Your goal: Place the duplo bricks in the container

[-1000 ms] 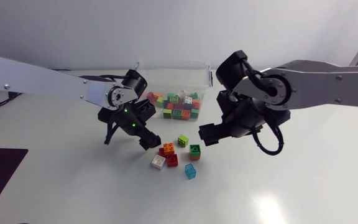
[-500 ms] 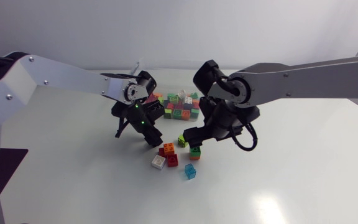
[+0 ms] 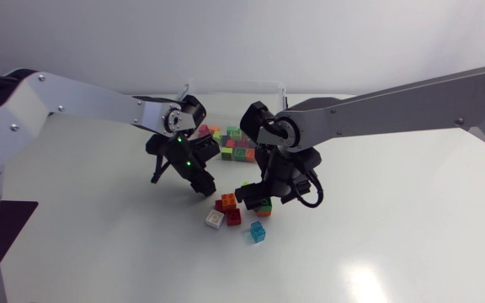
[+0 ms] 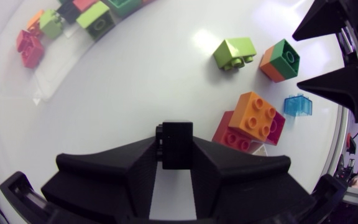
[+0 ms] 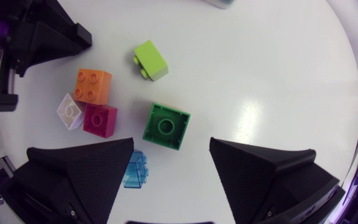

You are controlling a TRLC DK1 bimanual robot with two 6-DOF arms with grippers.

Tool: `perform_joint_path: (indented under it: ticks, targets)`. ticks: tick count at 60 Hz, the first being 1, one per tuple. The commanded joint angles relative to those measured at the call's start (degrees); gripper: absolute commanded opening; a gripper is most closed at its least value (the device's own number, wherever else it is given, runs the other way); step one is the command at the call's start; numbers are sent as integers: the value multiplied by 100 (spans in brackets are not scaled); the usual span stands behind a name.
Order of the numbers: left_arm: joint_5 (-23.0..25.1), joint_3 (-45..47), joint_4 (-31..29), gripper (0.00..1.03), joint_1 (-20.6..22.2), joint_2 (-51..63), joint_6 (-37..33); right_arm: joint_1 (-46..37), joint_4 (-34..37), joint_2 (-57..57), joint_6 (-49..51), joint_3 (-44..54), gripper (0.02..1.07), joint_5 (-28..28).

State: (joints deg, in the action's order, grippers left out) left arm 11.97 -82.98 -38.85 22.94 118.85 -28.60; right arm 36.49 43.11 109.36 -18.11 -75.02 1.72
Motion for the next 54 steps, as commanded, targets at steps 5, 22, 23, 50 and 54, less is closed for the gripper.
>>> perform_joint_path:
  ticks: [5,22,23,50,54]
  targets:
    - [157,-52,-88,24,-167,-942,-84,25,13,349,-211,-232,84,66]
    - [289,-254,-52,24,-264,-1909,214,-10,-22,841,-237,-469,72,206]
    - [315,-280,-52,24,-272,-1918,241,-10,-22,850,-237,-478,72,206]
    - [456,-570,1486,24,-650,-1944,1383,-2,-479,753,-17,-285,33,233]
    - [456,-553,1732,25,-677,-1900,1480,-19,-523,560,35,-197,32,233]
